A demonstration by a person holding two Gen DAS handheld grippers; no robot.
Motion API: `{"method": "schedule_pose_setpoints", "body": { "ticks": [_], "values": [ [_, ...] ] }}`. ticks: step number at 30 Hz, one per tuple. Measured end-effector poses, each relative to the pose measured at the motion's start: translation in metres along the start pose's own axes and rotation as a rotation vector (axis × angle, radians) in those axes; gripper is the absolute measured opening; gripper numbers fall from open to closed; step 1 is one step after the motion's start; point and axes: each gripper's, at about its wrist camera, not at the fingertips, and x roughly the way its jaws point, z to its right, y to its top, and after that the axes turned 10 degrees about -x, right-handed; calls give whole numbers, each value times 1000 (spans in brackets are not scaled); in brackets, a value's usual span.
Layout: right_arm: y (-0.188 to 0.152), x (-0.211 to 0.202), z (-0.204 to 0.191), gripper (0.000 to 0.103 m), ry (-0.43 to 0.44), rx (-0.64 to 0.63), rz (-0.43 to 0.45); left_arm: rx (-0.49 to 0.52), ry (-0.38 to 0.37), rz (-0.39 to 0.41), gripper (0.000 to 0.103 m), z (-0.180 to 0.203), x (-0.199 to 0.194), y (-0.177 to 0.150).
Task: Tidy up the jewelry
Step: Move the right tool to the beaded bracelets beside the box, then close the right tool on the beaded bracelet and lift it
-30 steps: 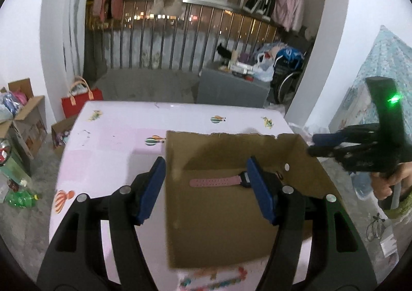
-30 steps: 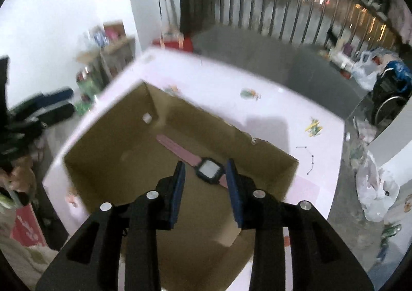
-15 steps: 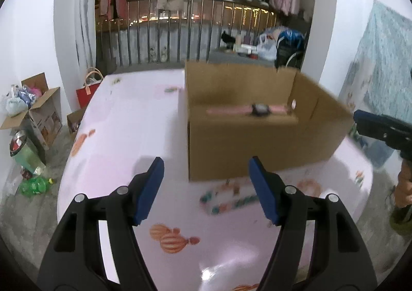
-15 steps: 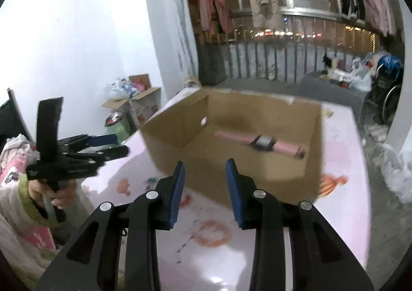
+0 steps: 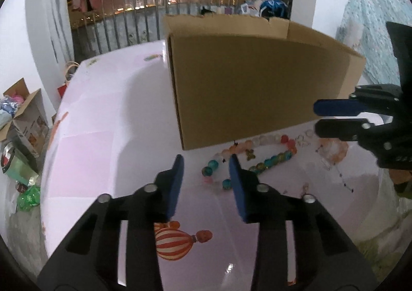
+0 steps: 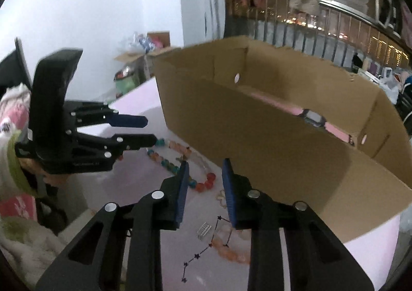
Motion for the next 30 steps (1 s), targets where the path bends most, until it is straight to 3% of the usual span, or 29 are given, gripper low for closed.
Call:
{"method": "schedule_pose_setpoints", "body": {
  "ticks": [5, 17, 30],
  "values": [
    [2, 14, -1, 19, 11, -24, -33, 20, -15, -32, 19, -3, 11, -3],
    [7, 33, -6, 11, 2, -102, -114, 50, -29, -43, 17, -7, 20, -2],
    [12, 32, -7, 2, 7, -70, -115, 60, -18, -30, 9, -3, 18, -2]
  ]
}}
